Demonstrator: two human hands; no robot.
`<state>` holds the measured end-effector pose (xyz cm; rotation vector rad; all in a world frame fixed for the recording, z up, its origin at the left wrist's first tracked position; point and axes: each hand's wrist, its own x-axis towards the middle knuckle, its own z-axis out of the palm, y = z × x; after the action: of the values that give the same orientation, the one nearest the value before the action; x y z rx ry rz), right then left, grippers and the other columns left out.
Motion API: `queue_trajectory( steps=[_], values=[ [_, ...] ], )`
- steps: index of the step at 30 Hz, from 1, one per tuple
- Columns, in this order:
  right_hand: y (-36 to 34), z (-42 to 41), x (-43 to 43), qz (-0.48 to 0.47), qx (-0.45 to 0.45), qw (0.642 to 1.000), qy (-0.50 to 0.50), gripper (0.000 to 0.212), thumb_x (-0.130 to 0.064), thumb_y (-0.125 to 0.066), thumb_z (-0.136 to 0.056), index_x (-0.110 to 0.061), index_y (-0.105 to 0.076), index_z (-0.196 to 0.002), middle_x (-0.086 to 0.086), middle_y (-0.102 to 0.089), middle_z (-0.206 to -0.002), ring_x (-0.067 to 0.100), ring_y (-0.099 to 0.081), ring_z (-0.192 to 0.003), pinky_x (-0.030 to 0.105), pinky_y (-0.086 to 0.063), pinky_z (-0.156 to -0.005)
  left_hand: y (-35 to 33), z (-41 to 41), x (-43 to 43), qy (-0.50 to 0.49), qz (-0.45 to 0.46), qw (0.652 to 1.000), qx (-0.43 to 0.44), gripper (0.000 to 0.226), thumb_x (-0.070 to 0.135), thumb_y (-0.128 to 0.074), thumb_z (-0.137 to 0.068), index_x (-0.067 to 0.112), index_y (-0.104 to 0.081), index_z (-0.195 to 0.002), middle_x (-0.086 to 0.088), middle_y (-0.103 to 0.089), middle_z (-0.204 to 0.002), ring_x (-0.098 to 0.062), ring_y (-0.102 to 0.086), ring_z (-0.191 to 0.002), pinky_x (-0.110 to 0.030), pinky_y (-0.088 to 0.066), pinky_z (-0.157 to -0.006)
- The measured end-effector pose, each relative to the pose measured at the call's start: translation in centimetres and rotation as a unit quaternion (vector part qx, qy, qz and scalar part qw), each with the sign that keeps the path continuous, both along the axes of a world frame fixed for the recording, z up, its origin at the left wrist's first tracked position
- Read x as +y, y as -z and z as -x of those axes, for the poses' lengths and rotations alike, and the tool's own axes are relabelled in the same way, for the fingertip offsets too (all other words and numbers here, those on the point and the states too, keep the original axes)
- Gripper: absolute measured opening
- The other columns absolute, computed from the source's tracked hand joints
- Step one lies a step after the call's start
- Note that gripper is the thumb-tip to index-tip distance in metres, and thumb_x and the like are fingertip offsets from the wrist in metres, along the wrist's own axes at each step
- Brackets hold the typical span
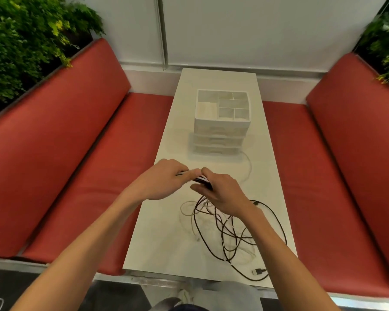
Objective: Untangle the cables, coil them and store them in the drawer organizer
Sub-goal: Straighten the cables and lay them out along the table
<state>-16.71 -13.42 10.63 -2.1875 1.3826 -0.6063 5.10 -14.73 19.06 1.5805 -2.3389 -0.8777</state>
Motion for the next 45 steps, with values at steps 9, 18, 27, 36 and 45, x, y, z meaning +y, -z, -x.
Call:
queue_trajectory(
  steps=[9, 18, 27, 36, 45],
  values=[
    [6.2, 1.7, 0.1, -0.057, -0.101, 0.991, 0.066, 0.027, -0.047, -0.07, -0.102, -0.028, -0.051, -0.105, -0.012, -0.066, -0.084, 0.016, -0.064, -0.078, 0.042, -0.053, -0.077, -0.3, -2.8, 1.6, -0.086, -0.006, 0.964, 0.252, 0.062, 0.061, -0.056, -0.103, 0.011, -0.037, -0.07, -0.005, -0.025, -0.065, -0.018, -0.02, -0.057, -0.033, -0.016, -0.05],
    [13.0, 7.1, 2.4, -0.167, -0.051, 0.972, 0.155, 0.033, -0.053, -0.052, -0.109, -0.028, -0.07, -0.101, -0.005, -0.077, -0.092, 0.023, -0.072, -0.089, 0.038, -0.053, -0.078, 0.9, -4.4, 1.4, -0.143, -0.011, 0.922, 0.36, 0.074, 0.063, -0.058, -0.1, -0.004, -0.036, -0.077, -0.005, -0.02, -0.066, -0.021, -0.013, -0.058, -0.038, -0.012, -0.051],
    [4.6, 15.5, 0.9, -0.037, -0.098, 0.942, 0.32, 0.042, 0.013, -0.052, -0.093, -0.026, -0.065, -0.101, -0.006, -0.067, -0.081, 0.012, -0.069, -0.065, 0.027, -0.055, -0.057, 7.1, -5.0, 0.6, -0.143, 0.045, 0.976, 0.158, 0.061, 0.051, -0.047, -0.11, 0.004, -0.04, -0.072, 0.006, -0.032, -0.06, -0.011, -0.03, -0.055, -0.036, -0.028, -0.055],
    [-1.4, 18.3, 0.4, 0.033, 0.105, 0.916, 0.386, 0.008, -0.029, -0.054, -0.097, -0.023, -0.051, -0.094, 0.004, -0.064, -0.076, 0.043, -0.059, -0.078, 0.044, -0.048, -0.068, 13.0, -0.7, 0.1, -0.112, -0.001, 0.988, 0.106, 0.062, 0.054, -0.042, -0.11, 0.004, -0.039, -0.073, 0.002, -0.035, -0.062, -0.018, -0.031, -0.059, -0.041, -0.026, -0.059],
    [-3.6, 24.4, 3.0, 0.079, 0.203, 0.883, 0.416, 0.029, -0.047, -0.057, -0.101, -0.021, -0.047, -0.091, 0.012, -0.069, -0.079, 0.05, -0.065, -0.08, 0.044, -0.048, -0.066, 14.8, 5.2, 1.1, -0.062, -0.035, 0.991, 0.117, 0.064, 0.057, -0.041, -0.109, 0.004, -0.035, -0.074, 0.0, -0.034, -0.064, -0.013, -0.029, -0.059, -0.029, -0.024, -0.055]
  ],
)
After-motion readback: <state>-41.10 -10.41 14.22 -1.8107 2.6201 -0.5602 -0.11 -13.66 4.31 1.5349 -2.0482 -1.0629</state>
